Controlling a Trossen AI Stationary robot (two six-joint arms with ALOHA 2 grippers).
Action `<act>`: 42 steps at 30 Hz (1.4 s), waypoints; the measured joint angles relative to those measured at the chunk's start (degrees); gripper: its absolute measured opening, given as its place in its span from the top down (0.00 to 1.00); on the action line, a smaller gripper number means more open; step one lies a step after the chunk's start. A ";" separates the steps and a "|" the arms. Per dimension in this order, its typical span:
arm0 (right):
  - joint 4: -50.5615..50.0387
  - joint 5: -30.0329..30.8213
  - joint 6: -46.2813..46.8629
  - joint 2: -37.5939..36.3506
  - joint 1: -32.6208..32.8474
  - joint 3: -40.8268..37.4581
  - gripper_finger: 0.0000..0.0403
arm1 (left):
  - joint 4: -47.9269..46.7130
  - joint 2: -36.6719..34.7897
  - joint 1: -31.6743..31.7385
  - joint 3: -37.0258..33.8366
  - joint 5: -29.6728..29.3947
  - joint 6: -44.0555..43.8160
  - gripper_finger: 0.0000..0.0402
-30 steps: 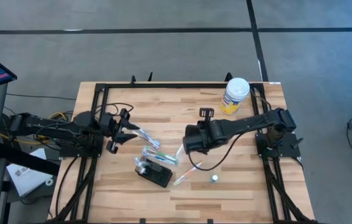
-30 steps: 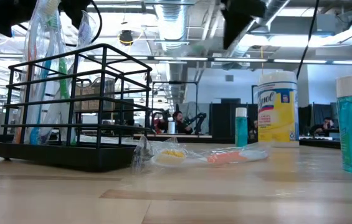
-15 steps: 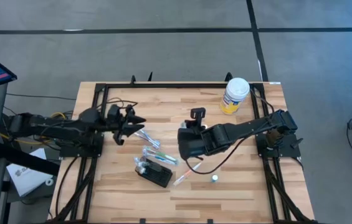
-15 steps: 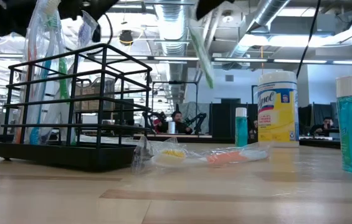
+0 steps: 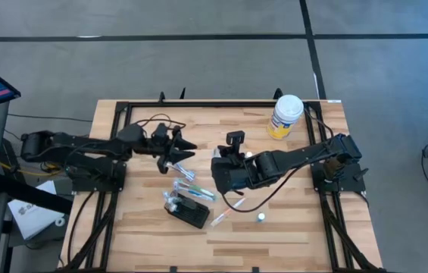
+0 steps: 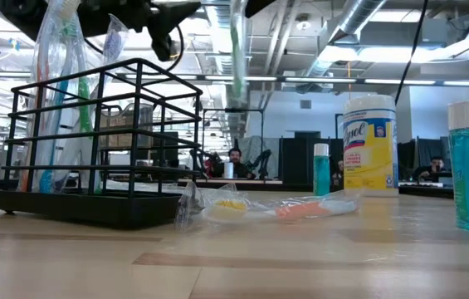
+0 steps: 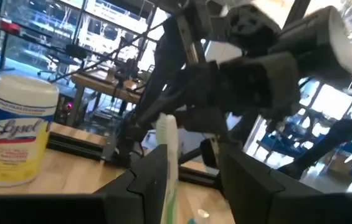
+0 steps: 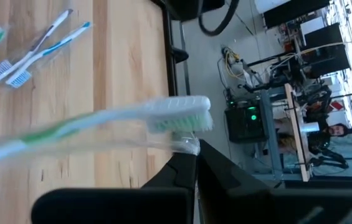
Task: Pick & Place toothbrushing station
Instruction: Put the green toothbrush into the mesh organizer
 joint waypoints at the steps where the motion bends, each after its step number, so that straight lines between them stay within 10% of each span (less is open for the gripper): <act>1: 0.18 0.06 0.00 0.00 0.00 0.00 1.00 | 0.09 0.43 0.00 0.12 0.00 0.71 0.66; 42: 5.72 -0.64 -2.94 -0.07 -2.58 5.27 1.00 | 7.67 11.03 -6.19 3.28 -12.46 15.36 0.66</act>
